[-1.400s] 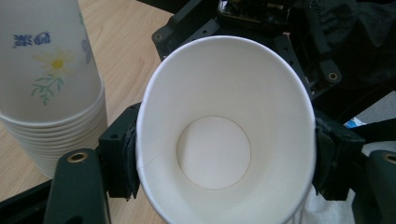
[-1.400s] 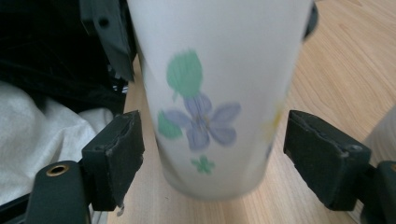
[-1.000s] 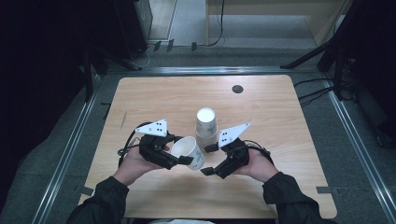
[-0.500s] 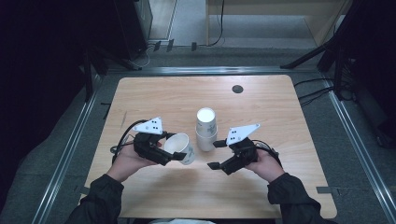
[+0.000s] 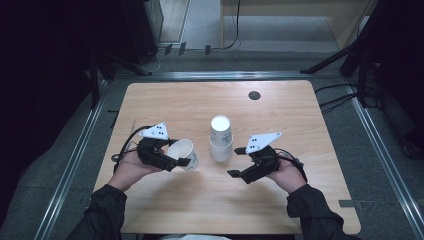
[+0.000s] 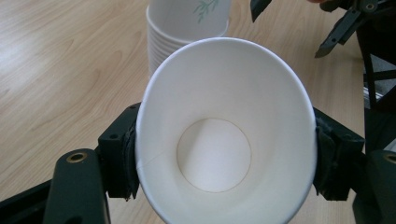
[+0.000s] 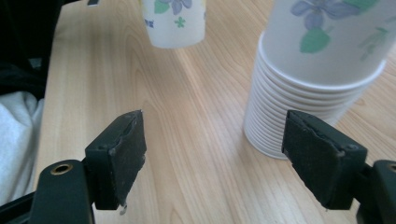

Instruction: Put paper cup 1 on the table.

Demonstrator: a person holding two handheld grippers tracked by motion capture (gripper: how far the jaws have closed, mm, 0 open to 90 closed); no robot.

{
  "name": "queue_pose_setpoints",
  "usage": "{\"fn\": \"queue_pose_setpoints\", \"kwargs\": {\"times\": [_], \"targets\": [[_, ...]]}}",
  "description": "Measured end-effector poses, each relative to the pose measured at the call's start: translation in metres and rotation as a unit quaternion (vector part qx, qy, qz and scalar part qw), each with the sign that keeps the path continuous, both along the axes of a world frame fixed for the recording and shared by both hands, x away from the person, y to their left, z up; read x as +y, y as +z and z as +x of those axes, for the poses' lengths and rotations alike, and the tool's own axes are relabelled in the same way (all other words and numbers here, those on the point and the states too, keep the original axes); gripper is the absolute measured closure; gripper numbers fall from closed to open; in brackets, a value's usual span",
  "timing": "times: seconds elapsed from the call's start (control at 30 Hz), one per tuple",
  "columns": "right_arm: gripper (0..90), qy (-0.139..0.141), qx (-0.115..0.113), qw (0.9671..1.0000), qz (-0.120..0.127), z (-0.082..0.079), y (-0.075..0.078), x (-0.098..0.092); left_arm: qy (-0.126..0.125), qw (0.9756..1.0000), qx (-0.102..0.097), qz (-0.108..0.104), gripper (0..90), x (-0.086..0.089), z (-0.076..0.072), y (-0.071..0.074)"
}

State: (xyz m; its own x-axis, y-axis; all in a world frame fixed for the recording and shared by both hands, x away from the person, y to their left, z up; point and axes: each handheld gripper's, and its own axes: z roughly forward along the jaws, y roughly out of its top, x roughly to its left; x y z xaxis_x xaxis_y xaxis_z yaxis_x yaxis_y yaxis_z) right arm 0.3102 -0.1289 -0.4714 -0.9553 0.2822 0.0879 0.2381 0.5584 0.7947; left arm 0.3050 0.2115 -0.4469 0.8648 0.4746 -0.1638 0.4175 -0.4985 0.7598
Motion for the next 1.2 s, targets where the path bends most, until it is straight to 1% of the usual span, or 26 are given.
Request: {"fn": "queue_pose_setpoints", "kwargs": {"times": [0.17, 0.23, 0.4, 0.5, 0.57, 0.7, 0.83, 0.93, 1.0, 1.07, 1.1, 1.13, 1.2], "targets": [[22.1, -0.016, 0.001, 0.9999, -0.003, 0.003, -0.001, -0.004, 0.007, 1.0000, 0.001, 0.004, 25.3, 0.005, 0.002, -0.001], [22.0, -0.017, 0.002, 0.9998, 0.001, 0.004, 0.000, -0.005, 0.010, 0.9999, -0.002, 0.004, 25.1, 0.007, 0.002, -0.001], [22.1, -0.017, 0.002, 0.9998, -0.003, 0.006, 0.000, -0.005, 0.019, 0.9998, -0.007, 0.009, 25.0, 0.012, 0.002, -0.001], [22.1, -0.023, 0.004, 0.9997, -0.003, 0.008, 0.001, -0.005, 0.034, 0.9994, -0.005, 0.009, 25.0, 0.020, 0.002, -0.002], [22.1, -0.026, 0.005, 0.9996, 0.002, 0.010, 0.003, -0.005, 0.042, 0.9990, -0.007, 0.009, 24.9, 0.026, 0.002, -0.003], [22.1, -0.025, 0.004, 0.9997, 0.000, 0.013, 0.004, -0.003, 0.065, 0.9978, -0.007, 0.013, 24.9, 0.038, 0.003, -0.005], [22.1, -0.031, 0.000, 0.9995, -0.001, 0.017, 0.005, -0.003, 0.091, 0.9956, -0.003, 0.021, 24.9, 0.053, 0.004, -0.010], [22.0, -0.034, 0.003, 0.9994, -0.001, 0.019, 0.005, -0.002, 0.116, 0.9929, 0.002, 0.027, 25.0, 0.065, 0.007, -0.015], [22.1, -0.034, 0.002, 0.9994, -0.003, 0.020, 0.005, -0.001, 0.133, 0.9906, 0.002, 0.031, 24.9, 0.072, 0.009, -0.018], [22.0, -0.032, 0.004, 0.9995, -0.004, 0.021, 0.005, 0.001, 0.146, 0.9887, 0.005, 0.032, 25.0, 0.078, 0.010, -0.020], [22.1, -0.032, 0.004, 0.9995, -0.006, 0.021, 0.004, 0.002, 0.154, 0.9876, 0.005, 0.031, 24.9, 0.080, 0.011, -0.021], [22.1, -0.029, 0.004, 0.9995, -0.006, 0.022, 0.004, 0.002, 0.156, 0.9872, 0.004, 0.035, 24.8, 0.082, 0.011, -0.021], [22.1, -0.027, 0.004, 0.9996, -0.011, 0.022, 0.004, 0.003, 0.168, 0.9851, 0.004, 0.037, 24.3, 0.085, 0.012, -0.022]]}}
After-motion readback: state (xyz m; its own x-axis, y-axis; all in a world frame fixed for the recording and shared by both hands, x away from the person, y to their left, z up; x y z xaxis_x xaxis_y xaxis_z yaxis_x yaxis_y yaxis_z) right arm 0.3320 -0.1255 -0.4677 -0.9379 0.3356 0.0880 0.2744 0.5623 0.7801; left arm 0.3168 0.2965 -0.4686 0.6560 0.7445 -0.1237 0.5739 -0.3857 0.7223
